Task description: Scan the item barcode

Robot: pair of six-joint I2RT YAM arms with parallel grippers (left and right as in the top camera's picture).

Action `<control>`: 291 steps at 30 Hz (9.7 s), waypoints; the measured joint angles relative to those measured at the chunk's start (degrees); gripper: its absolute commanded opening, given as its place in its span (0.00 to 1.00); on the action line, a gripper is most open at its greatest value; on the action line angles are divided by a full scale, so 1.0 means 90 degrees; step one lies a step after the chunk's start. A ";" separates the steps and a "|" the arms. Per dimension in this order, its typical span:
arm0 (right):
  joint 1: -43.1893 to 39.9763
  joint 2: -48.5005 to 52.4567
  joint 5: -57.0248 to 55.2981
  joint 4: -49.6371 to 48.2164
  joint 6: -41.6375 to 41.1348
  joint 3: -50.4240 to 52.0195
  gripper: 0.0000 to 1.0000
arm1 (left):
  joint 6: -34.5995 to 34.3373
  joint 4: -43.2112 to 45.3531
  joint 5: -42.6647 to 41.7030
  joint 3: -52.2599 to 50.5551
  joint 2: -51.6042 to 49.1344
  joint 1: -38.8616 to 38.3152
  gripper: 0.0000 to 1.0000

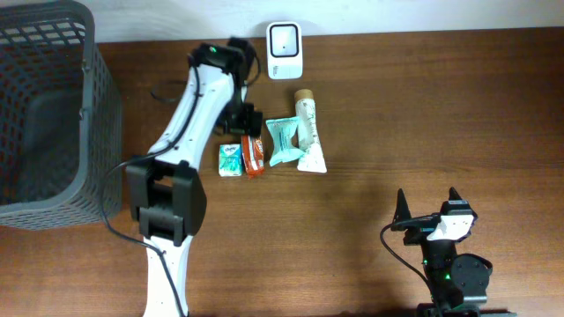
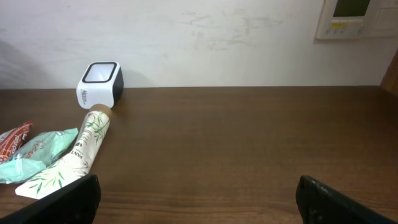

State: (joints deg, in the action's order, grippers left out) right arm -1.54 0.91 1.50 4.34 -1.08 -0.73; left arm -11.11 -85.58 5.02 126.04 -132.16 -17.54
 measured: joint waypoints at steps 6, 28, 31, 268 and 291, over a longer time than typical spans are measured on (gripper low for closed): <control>0.0000 0.0000 0.0000 0.0000 0.0005 0.0000 0.99 | -0.0010 -0.1200 -0.0158 0.3674 0.0095 0.0185 0.99; 0.0000 0.0000 0.1494 -0.0206 -0.0372 0.0000 0.99 | 0.0083 -0.0644 -0.0682 0.0214 0.2594 0.0172 0.99; 0.0005 0.0002 0.4080 -0.1234 -0.1423 0.0012 0.99 | 0.0070 -0.0002 -0.0685 -0.0274 0.2589 0.0221 0.99; 0.2458 1.5059 -0.0143 -0.0969 -0.3276 -1.1812 0.04 | 0.0539 -0.0010 -0.1423 0.1115 0.1503 0.2599 0.99; -0.3534 1.3452 -0.1987 0.3966 -0.2429 -1.2014 0.05 | 0.0539 -0.0007 -0.1423 0.1115 0.1503 0.2599 0.99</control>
State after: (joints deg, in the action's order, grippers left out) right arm -33.34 121.97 -16.38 40.03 -22.94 -108.86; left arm -6.26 -85.65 -7.79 136.07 -118.63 5.85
